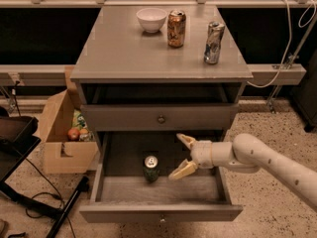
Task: Pick green can from middle drawer and place on counter
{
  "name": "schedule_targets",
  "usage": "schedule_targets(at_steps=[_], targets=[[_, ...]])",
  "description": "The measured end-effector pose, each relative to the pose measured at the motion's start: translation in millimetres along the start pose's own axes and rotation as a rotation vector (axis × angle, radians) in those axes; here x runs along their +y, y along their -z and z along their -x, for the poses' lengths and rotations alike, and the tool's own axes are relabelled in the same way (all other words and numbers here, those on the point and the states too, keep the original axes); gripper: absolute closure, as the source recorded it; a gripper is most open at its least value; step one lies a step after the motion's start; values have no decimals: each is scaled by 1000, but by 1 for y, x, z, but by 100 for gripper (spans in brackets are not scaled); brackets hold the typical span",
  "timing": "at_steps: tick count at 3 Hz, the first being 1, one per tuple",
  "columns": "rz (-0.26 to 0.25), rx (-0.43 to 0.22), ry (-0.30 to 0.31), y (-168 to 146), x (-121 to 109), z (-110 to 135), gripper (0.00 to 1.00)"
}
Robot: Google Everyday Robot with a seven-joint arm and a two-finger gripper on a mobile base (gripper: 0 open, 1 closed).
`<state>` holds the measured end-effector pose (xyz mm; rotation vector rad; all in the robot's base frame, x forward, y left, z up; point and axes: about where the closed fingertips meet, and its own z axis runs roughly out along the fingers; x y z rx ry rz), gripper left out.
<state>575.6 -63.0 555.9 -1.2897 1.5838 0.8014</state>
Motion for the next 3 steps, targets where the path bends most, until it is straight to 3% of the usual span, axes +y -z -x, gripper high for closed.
schedule_targets(at_steps=[1,3], targets=[[49,-40,-17,-47,7,-38,0],[130,-94,-63,-132,27,-91,2]])
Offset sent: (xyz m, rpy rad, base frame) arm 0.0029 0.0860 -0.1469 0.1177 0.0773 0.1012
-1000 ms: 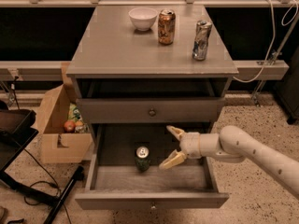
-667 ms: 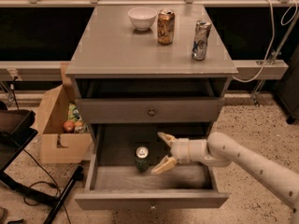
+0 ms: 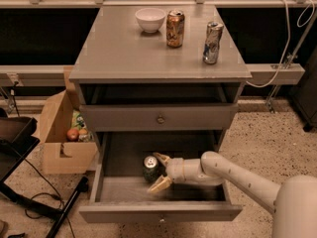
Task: Pick green can from middle drawer and place on counter
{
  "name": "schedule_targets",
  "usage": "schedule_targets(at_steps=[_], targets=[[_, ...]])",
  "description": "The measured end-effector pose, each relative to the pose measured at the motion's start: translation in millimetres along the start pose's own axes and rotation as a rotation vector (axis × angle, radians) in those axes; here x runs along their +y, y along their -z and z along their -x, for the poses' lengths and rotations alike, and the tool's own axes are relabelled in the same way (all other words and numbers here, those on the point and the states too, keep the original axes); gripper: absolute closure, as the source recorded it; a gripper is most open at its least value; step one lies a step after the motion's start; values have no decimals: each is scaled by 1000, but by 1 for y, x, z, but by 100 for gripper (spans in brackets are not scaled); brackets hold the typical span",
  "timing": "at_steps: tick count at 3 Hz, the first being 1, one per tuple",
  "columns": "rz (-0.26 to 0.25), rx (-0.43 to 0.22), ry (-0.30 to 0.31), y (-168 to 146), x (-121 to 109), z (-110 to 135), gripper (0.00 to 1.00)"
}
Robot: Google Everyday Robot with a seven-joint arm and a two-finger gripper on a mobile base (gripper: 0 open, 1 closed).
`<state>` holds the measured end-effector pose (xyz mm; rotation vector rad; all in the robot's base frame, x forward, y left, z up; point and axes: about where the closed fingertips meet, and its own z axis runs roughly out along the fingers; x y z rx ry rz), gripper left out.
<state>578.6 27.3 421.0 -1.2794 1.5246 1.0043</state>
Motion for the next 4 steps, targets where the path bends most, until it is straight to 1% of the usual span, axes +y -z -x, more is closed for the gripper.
schedule_targets(at_steps=[1,2,3,4], targets=[[30,-9,-10,-25,3,-10,25],[52,-16,-35,-46,-4,-18,48],[57,-17,-53,-53,-12,-5,72],[92,7,-96,-4,4,63,100]])
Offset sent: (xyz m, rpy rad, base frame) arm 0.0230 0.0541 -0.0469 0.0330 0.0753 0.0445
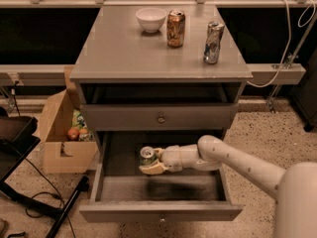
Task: Pick green can from middle drawer and place on counter
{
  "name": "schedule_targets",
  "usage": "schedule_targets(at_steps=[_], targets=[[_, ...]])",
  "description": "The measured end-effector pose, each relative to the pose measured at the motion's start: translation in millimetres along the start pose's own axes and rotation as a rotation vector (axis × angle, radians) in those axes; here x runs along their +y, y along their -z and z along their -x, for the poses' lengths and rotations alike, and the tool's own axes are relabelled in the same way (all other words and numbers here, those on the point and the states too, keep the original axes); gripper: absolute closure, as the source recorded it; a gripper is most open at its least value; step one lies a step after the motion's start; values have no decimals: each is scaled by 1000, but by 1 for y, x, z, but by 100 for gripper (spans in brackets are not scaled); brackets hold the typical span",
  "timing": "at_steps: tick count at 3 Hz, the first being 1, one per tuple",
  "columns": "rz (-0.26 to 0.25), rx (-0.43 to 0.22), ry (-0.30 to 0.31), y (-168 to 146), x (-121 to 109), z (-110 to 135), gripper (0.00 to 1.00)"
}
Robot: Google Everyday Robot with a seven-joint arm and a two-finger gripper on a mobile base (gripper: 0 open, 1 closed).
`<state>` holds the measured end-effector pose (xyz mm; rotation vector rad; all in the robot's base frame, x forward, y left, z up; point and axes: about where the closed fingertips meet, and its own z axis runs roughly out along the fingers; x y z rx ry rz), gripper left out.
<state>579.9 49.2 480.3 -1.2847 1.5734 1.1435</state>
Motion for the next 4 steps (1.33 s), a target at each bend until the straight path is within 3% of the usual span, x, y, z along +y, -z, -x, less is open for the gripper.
schedule_targets(at_steps=[1,2,3,4], targets=[[24,3,-15,55,41,76,100],[11,-51,58,114,56,192,100],[-39,-150,163,152,45,338,100],[-67,-212,194,140,16,420,100]])
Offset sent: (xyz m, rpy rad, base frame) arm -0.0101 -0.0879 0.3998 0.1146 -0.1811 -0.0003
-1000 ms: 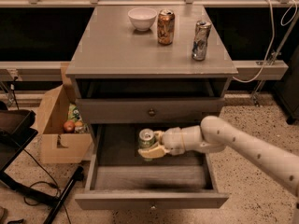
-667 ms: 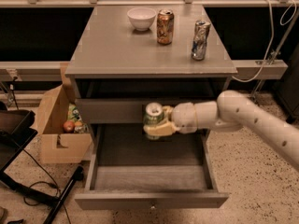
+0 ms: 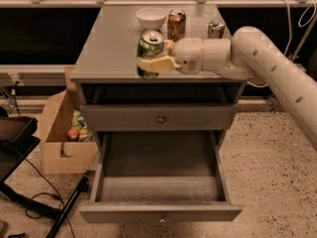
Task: Pick green can from middle drawer and place on counter
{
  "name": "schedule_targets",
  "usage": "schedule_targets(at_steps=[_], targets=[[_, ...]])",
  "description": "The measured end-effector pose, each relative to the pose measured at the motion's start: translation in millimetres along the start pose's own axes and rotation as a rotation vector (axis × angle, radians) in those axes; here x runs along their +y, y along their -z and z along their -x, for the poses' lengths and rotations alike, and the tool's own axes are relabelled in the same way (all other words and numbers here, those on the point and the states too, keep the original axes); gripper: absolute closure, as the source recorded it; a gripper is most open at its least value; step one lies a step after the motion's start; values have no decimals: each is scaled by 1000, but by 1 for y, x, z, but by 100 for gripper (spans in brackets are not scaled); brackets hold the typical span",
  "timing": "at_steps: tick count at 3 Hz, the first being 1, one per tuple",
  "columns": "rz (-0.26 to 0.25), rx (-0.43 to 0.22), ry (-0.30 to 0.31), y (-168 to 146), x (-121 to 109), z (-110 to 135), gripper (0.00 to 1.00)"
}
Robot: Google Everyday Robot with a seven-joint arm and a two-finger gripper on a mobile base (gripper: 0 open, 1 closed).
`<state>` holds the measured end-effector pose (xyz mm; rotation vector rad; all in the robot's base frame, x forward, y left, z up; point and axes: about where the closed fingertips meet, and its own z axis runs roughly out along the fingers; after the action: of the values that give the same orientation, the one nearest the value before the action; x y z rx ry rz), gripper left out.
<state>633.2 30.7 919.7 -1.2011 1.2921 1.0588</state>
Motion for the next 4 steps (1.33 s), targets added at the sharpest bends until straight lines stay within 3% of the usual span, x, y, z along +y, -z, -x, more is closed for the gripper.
schedule_targets(at_steps=[1,2,3,4], targets=[[-45,-4,-27,-50,-46,23,100],[-125,71,-49,-104,-82,18,100],[-213,170,-96,-144,-112,-24,100],[-278,218,-145,-160,-127,-67,100]])
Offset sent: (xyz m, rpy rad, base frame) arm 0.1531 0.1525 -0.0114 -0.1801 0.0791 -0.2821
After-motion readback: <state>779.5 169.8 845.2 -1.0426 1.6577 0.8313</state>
